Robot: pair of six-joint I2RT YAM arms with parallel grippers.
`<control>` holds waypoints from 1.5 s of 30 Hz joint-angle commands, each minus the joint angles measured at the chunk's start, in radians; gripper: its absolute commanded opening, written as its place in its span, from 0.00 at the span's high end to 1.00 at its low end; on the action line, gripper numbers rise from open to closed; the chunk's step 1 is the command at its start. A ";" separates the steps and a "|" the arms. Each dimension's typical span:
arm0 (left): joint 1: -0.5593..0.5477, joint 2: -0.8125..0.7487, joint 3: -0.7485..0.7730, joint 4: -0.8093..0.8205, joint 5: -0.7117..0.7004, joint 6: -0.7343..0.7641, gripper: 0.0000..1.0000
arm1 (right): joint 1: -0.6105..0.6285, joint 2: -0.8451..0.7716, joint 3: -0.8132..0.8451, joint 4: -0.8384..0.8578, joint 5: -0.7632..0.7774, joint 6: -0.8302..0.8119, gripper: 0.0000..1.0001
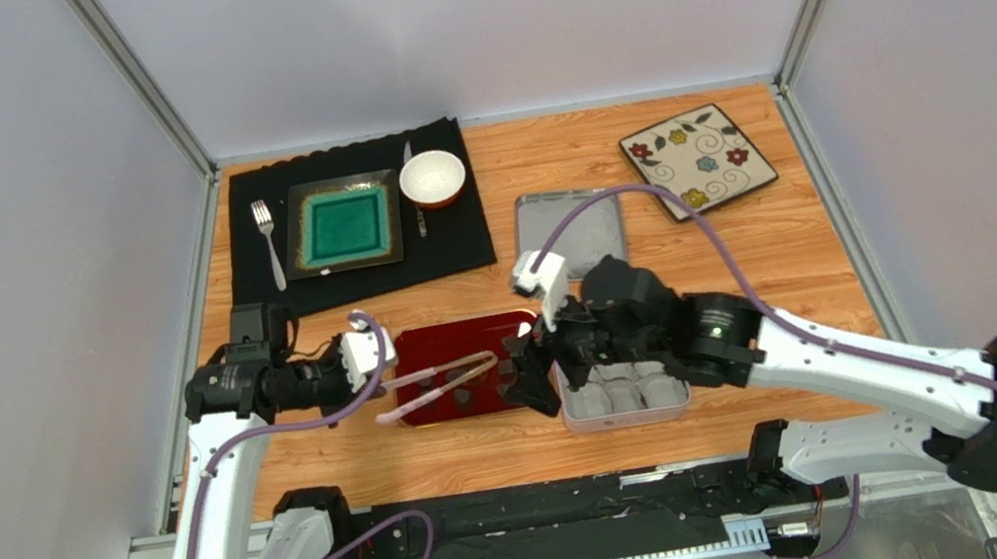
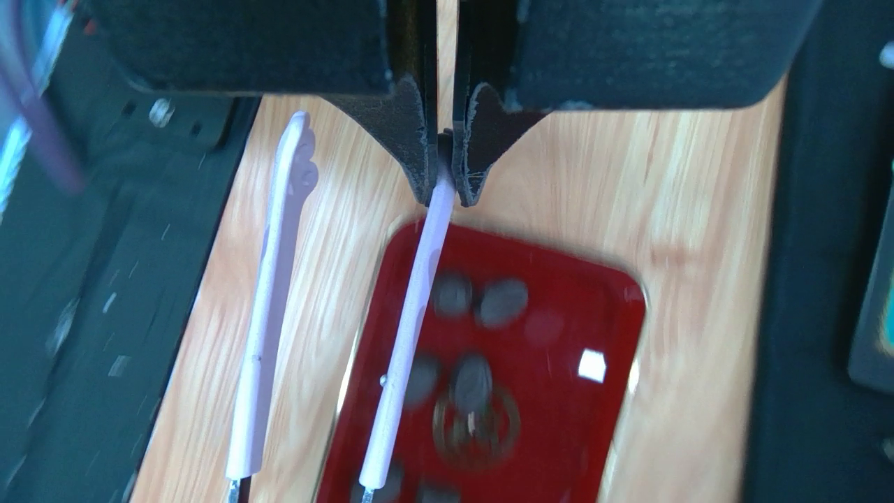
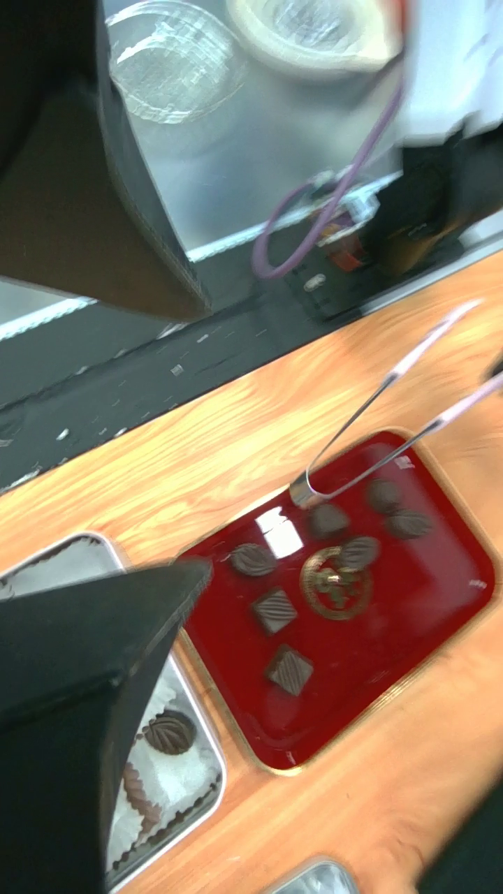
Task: Pack the chocolate
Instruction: Pick up the clamp at the center of the board.
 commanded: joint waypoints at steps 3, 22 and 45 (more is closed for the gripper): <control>0.006 0.059 0.069 0.181 0.432 -0.347 1.00 | -0.074 -0.182 -0.054 0.190 -0.060 0.038 0.02; -0.037 0.289 0.249 -0.351 0.814 0.001 1.00 | -0.232 0.000 0.089 0.213 -0.467 0.020 0.00; -0.039 0.290 0.206 -0.276 0.817 -0.061 1.00 | -0.080 0.122 0.134 0.424 -0.243 -0.032 0.24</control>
